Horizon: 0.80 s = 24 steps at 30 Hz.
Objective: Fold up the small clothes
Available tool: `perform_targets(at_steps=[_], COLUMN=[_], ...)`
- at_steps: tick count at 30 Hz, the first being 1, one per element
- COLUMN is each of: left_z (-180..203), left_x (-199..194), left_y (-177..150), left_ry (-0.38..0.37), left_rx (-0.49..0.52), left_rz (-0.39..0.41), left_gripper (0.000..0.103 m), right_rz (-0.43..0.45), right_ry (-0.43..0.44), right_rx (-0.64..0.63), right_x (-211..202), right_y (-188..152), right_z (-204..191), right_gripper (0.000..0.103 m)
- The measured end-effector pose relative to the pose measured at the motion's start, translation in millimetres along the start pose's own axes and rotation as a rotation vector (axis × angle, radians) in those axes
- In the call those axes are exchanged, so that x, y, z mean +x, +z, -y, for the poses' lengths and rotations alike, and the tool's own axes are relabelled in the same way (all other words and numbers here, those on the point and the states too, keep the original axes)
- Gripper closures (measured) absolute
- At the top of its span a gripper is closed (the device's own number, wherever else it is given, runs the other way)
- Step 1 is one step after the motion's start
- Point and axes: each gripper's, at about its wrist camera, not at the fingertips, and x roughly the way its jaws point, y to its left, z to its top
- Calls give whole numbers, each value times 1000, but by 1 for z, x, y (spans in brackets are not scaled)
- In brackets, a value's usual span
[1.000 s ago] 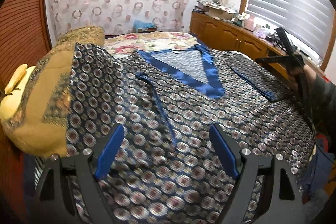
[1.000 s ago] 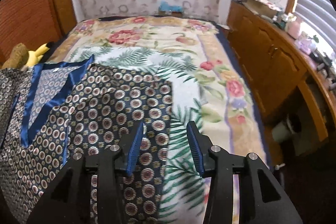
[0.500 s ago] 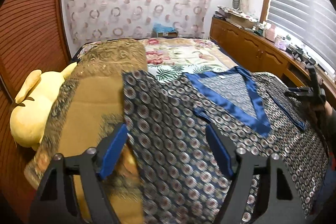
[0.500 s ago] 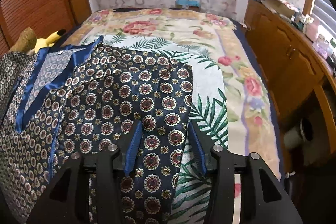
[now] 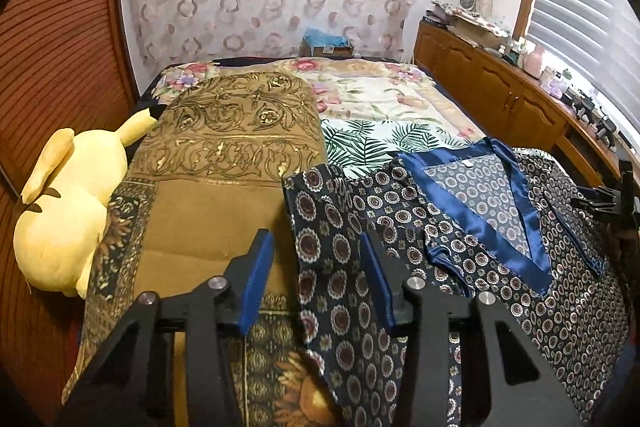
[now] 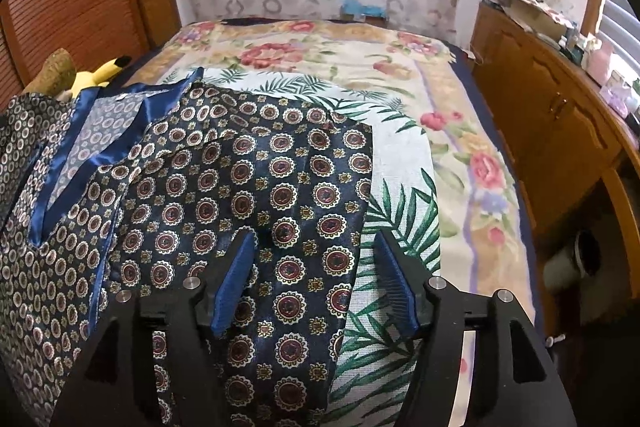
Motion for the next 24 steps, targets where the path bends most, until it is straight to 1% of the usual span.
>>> perform_targets(at_steps=[3,4,7,11,16,19,20,22,24], left_z=[1,1,-1,-1,1,2,3,8,15], left_x=[3,4,4,2,2,3,2,0,-3], left_y=[0,1,0,0,0,-1,-1,-2,-3], left_ry=[2,4,1,-2,3,7,4,-9,-21], left_rx=[7,10,12,13,14,20,25,41,60], left_rz=[-5,-5,-6,1,-1,-4,-2,4,2], left_gripper=[59,61,71,81,82,82,86,99,102], right_rz=[-1,-4,-23,-30,-41,-32,-34,-45,-52], right_ry=[-2,-3,1,12,14,2,7,3,-3], right_rx=[-5,-8,-7,-3,8,17,18,9,4], right_x=[0,0,0,2,12,16,18,23,27], right_y=[0,0,2,14,30,37,38,40,40], right_z=[0,0,1,9,19,22,22,19,18], right_gripper=[39,39,39,39,39,42,42,43,43])
